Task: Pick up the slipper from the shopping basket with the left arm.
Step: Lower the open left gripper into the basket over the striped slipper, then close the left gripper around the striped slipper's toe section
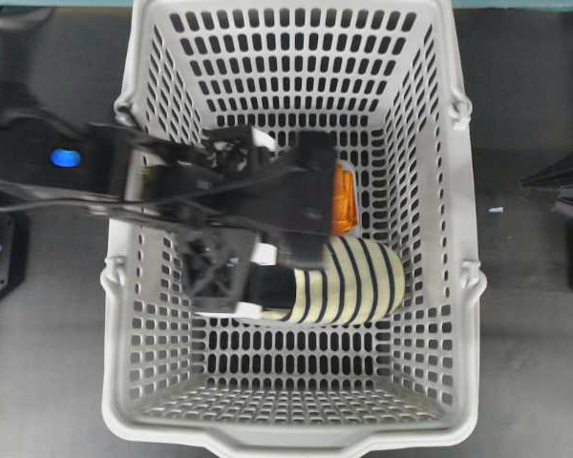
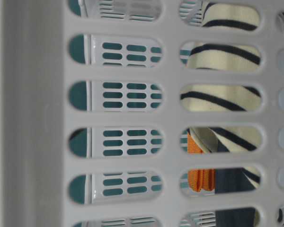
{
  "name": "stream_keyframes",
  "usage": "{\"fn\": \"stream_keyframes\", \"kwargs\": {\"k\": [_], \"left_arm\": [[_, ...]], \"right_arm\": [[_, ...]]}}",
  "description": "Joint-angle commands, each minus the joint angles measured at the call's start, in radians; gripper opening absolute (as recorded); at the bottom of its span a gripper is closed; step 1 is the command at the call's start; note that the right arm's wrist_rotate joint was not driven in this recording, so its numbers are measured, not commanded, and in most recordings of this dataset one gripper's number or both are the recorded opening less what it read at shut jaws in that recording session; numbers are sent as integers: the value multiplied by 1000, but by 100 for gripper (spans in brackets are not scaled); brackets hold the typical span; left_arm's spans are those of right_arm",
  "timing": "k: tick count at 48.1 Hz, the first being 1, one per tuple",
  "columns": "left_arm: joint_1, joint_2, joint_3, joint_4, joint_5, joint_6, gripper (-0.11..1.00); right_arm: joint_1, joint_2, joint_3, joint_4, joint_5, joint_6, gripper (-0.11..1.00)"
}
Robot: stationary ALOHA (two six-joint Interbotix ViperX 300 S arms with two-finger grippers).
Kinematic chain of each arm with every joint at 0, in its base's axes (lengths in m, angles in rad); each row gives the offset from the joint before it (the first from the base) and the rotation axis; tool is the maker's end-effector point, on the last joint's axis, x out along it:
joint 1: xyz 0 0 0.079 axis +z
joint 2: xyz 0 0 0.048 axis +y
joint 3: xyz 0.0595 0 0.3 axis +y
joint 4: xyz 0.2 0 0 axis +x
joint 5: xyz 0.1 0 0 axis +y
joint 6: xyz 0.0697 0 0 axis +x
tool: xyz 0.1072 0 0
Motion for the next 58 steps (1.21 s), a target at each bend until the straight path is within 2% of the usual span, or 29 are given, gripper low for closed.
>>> {"fn": "stream_keyframes", "kwargs": {"k": [1,5,12,15,17,29,39,51,56,58], "left_arm": [[2,40,-80,5,46,12,4],[5,74,-94,5,44,14,23],[12,124,-95,5,26,-9,69],[14,146,-89,5,26,-14,84],[15,158,-86,5,21,-18,89],[-3,224,-95,5,-26,-28,91],[-21,236,-81,5,0,-80,91],[-8,247,-18,5,-43,-71,90],[-5,247,0,3,-69,-72,88],[-5,247,-2,5,-69,-71,83]], "right_arm": [[3,6,-6,2,-8,0,0],[6,5,-3,2,-9,0,0],[9,5,3,2,-9,0,0],[9,5,3,0,-11,0,0],[9,6,3,2,-11,0,0],[9,5,6,0,-11,0,0],[8,5,8,0,-8,-2,0],[9,6,12,2,-6,0,0],[9,6,14,2,-6,0,0],[9,6,14,2,-5,0,0]]}}
